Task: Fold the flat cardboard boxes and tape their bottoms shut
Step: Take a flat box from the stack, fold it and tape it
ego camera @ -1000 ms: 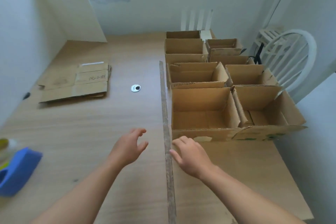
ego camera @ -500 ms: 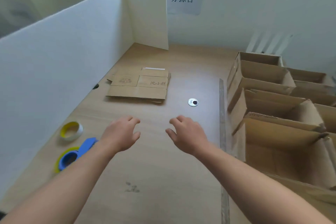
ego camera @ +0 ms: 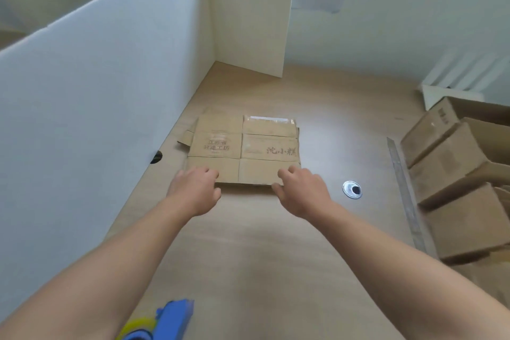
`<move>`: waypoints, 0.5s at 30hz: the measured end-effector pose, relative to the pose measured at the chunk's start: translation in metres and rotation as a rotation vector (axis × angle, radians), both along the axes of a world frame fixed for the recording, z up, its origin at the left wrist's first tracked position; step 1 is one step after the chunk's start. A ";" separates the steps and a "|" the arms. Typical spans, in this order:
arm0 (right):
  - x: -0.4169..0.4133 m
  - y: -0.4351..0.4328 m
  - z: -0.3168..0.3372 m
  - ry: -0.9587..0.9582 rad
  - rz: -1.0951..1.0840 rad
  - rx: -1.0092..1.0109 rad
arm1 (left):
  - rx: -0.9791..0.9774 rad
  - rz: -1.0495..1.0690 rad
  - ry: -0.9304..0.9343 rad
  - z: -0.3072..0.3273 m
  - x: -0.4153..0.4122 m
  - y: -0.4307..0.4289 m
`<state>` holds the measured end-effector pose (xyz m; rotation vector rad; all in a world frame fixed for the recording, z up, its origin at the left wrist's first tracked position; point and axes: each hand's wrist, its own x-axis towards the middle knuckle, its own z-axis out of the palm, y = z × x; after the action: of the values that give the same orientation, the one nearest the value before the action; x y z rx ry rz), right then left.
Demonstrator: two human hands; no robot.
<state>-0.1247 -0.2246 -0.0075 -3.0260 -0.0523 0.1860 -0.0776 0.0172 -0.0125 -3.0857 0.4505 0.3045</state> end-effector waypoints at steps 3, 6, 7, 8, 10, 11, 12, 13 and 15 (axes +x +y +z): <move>0.029 0.004 -0.018 0.043 -0.054 -0.009 | 0.034 -0.008 0.025 -0.017 0.040 0.010; 0.052 -0.001 -0.035 0.098 -0.117 -0.050 | 0.096 0.022 0.050 -0.033 0.072 0.018; 0.060 -0.004 -0.040 0.116 -0.150 -0.046 | 0.124 0.042 0.051 -0.037 0.081 0.020; 0.068 -0.006 -0.045 0.128 -0.204 -0.012 | 0.144 0.063 0.048 -0.041 0.090 0.021; 0.086 -0.012 -0.052 0.143 -0.394 0.173 | 0.119 0.122 0.054 -0.049 0.104 0.025; 0.094 -0.014 -0.055 0.138 -0.499 0.280 | 0.074 0.164 0.067 -0.053 0.110 0.027; 0.101 -0.016 -0.058 0.127 -0.580 0.366 | 0.017 0.212 0.085 -0.057 0.115 0.029; 0.108 -0.017 -0.061 0.117 -0.633 0.424 | -0.043 0.254 0.105 -0.061 0.118 0.030; 0.116 -0.018 -0.068 0.111 -0.691 0.512 | -0.160 0.306 0.146 -0.070 0.121 0.030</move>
<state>-0.0088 -0.2428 -0.0753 -2.3496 0.8040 0.2279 0.0438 0.0475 -0.0828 -3.2992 -0.0021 0.5248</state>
